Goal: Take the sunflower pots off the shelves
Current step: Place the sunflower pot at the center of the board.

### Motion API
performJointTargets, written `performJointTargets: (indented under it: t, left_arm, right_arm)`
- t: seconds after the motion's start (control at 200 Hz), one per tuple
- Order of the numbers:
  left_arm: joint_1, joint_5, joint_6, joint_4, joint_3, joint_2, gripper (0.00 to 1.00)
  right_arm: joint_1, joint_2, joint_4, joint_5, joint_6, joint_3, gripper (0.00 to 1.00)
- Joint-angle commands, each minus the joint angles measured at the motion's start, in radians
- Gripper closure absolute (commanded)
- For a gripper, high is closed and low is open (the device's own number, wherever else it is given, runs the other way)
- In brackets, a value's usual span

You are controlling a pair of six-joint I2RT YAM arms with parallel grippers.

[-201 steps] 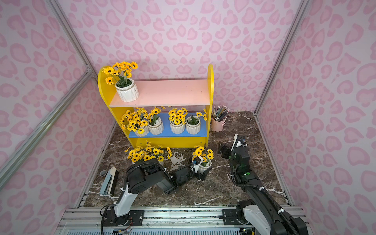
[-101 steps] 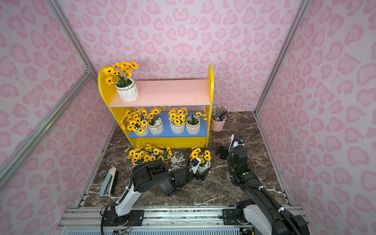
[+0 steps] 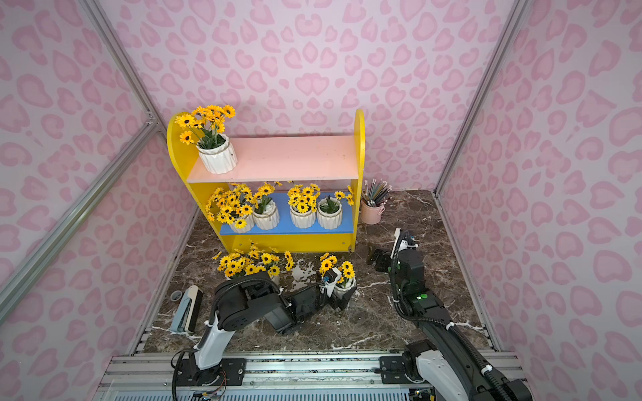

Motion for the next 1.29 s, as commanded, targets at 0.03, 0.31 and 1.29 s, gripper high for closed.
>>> performJointTargets:
  t: [0.03,0.31,1.29]
  left_arm:
    - [0.000,0.055,0.021,-0.096,0.024,-0.037,0.02]
    - [-0.003,0.059,0.026,-0.181,0.007,-0.145,0.02]
    - [0.254,-0.295,0.013,-1.652,0.577,-1.158,0.02]
  right_arm:
    - [0.002,-0.017,0.023,-0.045,-0.014,-0.009,0.02]
    - [0.021,-0.038,-0.001,-0.048,-0.027,-0.008,0.02]
    - [0.106,-0.063,0.084,-0.102,-0.057,0.045,0.02]
